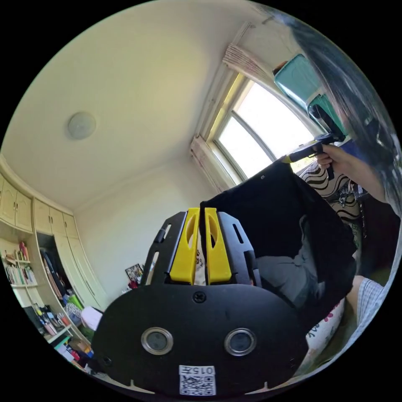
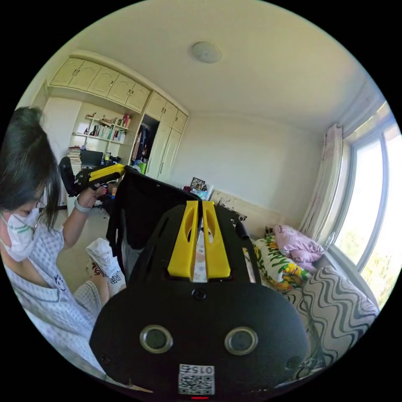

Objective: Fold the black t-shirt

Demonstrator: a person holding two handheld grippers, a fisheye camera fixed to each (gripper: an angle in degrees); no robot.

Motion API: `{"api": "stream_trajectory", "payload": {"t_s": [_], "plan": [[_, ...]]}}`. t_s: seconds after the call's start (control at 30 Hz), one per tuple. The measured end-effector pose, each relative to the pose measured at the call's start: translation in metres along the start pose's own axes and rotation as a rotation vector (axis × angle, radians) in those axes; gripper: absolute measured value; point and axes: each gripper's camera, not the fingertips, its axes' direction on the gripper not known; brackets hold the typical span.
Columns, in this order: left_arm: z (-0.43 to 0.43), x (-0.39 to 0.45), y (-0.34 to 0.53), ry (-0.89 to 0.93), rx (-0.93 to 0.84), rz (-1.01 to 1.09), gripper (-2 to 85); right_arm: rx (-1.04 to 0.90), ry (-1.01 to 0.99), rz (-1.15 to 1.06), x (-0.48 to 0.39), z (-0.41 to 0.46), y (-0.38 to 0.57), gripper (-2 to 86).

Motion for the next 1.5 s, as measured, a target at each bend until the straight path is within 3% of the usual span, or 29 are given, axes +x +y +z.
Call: {"api": "stream_trajectory", "payload": {"t_s": [0.17, 0.27, 0.47, 0.53, 0.63, 0.73, 0.87, 0.93, 1.07, 1.2, 1.37, 1.5], "plan": [[0.053, -0.004, -0.006, 0.011, -0.069, 0.029, 0.0, -0.087, 0.053, -0.006, 0.012, 0.045, -0.015, -0.5], [0.122, 0.002, 0.026, 0.060, -0.188, 0.005, 0.0, -0.219, 0.019, 0.068, 0.036, 0.116, 0.005, -0.4], [0.324, 0.055, 0.169, 0.202, -0.584, 0.029, 0.1, -0.578, 0.043, 0.133, 0.077, 0.325, 0.094, 0.6], [0.417, 0.091, 0.249, 0.036, -0.790, 0.078, 0.0, -0.751, 0.135, 0.156, 0.089, 0.433, 0.152, 2.3], [0.496, 0.125, 0.358, -0.076, -1.102, 0.031, 0.8, -0.899, 0.106, 0.317, 0.088, 0.512, 0.240, 3.7], [0.492, 0.143, 0.427, 0.127, -1.035, -0.194, 1.4, -0.916, -0.056, 0.266, 0.051, 0.519, 0.317, 4.2], [0.445, 0.173, 0.502, 0.269, -1.084, -0.125, 2.1, -1.058, -0.110, 0.159, 0.005, 0.482, 0.414, 6.6], [0.407, 0.183, 0.552, 0.382, -1.213, -0.150, 2.7, -1.160, -0.141, 0.298, -0.011, 0.444, 0.473, 7.7], [0.356, 0.178, 0.612, 0.442, -1.354, -0.330, 4.3, -1.217, -0.208, 0.622, -0.025, 0.381, 0.543, 7.7], [0.338, 0.170, 0.676, 0.495, -1.400, -0.658, 5.8, -1.239, -0.241, 0.886, -0.045, 0.342, 0.605, 8.2], [0.359, 0.192, 0.754, 0.617, -1.501, -0.821, 6.0, -1.236, -0.371, 1.057, -0.073, 0.359, 0.656, 6.6], [0.377, 0.207, 0.793, 0.645, -1.538, -0.756, 1.1, -1.179, -0.304, 1.093, -0.083, 0.352, 0.663, -0.1]]}}
